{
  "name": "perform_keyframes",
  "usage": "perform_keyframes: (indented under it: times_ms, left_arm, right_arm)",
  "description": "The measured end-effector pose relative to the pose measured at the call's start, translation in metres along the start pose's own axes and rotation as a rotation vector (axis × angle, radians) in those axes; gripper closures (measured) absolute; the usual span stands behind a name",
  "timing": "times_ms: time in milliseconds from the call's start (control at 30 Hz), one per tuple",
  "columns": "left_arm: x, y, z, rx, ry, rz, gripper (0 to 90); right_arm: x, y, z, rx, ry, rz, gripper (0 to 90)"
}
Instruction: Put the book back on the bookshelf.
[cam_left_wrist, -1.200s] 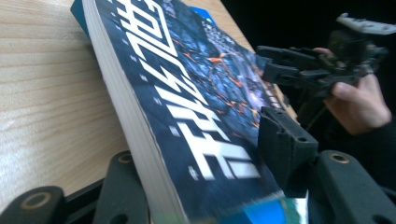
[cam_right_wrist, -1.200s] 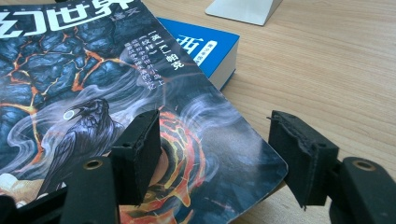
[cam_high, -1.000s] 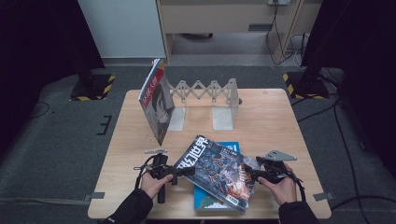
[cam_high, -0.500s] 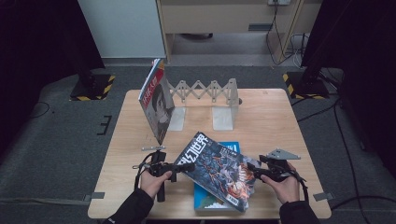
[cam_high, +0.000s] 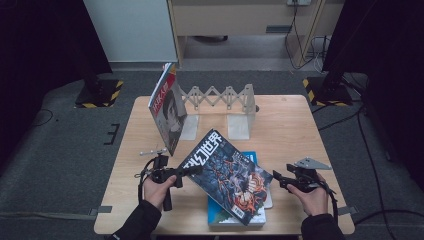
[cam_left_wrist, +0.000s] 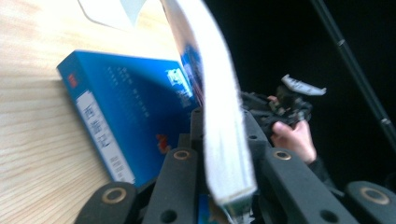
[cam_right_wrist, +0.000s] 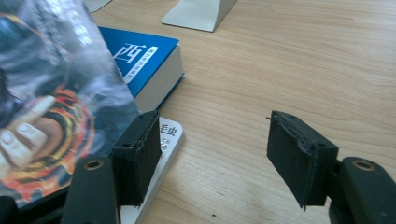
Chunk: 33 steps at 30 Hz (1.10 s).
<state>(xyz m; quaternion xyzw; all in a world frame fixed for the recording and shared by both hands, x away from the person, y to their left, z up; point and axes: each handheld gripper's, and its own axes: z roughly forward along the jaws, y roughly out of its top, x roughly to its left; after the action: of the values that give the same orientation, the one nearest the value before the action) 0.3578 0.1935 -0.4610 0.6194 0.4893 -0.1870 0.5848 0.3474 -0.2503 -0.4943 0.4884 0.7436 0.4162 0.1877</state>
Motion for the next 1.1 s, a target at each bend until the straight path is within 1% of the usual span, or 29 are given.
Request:
perform_keyframes:
  times_ms: [67, 100, 233, 267, 300, 333, 367, 400, 500, 633, 700, 833, 900, 967, 1100]
  left_arm:
    - [-0.004, 0.004, -0.003, -0.016, -0.019, -0.006, 81.4]
    - [-0.006, 0.006, -0.004, -0.022, -0.025, -0.001, 81.6]
    - [-0.012, 0.012, -0.008, -0.045, -0.038, 0.0, 81.7]
    - [-0.013, 0.014, -0.009, -0.048, -0.045, -0.004, 81.8]
    - [-0.013, 0.015, -0.01, -0.056, -0.065, -0.017, 81.8]
    - [-0.014, 0.016, -0.01, -0.061, -0.075, -0.019, 81.8]
    - [-0.016, 0.017, -0.011, -0.062, -0.065, -0.006, 81.8]
    - [-0.019, 0.019, -0.012, -0.064, -0.056, -0.004, 81.8]
    - [-0.024, 0.025, -0.014, -0.082, -0.057, 0.042, 81.9]
    - [-0.039, 0.034, -0.016, -0.099, -0.04, 0.133, 81.8]
    - [-0.045, 0.039, -0.016, -0.106, -0.034, 0.165, 81.8]
    - [-0.054, 0.048, -0.019, -0.131, -0.052, 0.194, 81.8]
    - [-0.057, 0.052, -0.021, -0.146, -0.063, 0.209, 81.8]
    - [-0.06, 0.056, -0.024, -0.162, -0.074, 0.217, 81.8]
    - [-0.063, 0.062, -0.032, -0.186, -0.075, 0.231, 81.8]
  right_arm:
    - [-0.002, 0.0, -0.001, 0.004, -0.012, -0.003, 35.0]
    - [-0.004, -0.001, -0.001, 0.006, -0.017, -0.004, 35.0]
    - [-0.008, -0.002, -0.002, 0.006, -0.032, 0.009, 34.9]
    - [-0.009, -0.002, -0.003, 0.008, -0.034, 0.007, 34.8]
    - [-0.01, -0.002, -0.003, 0.007, -0.039, 0.011, 34.8]
    - [-0.011, -0.002, -0.003, 0.011, -0.04, 0.016, 34.7]
    - [-0.012, -0.003, -0.003, 0.011, -0.044, 0.011, 34.7]
    - [-0.013, -0.003, -0.003, 0.014, -0.046, 0.006, 34.6]
    - [-0.015, -0.004, -0.002, 0.021, -0.051, 0.004, 34.6]
    - [-0.017, -0.004, -0.001, 0.025, -0.058, 0.006, 34.4]
    - [-0.018, -0.005, -0.001, 0.028, -0.061, 0.003, 34.3]
    - [-0.02, -0.005, -0.001, 0.031, -0.069, -0.002, 34.3]
    - [-0.02, -0.005, -0.001, 0.034, -0.074, 0.005, 34.1]
    - [-0.022, -0.005, -0.001, 0.034, -0.076, 0.001, 33.8]
    - [-0.023, -0.005, -0.001, 0.035, -0.081, -0.01, 33.0]
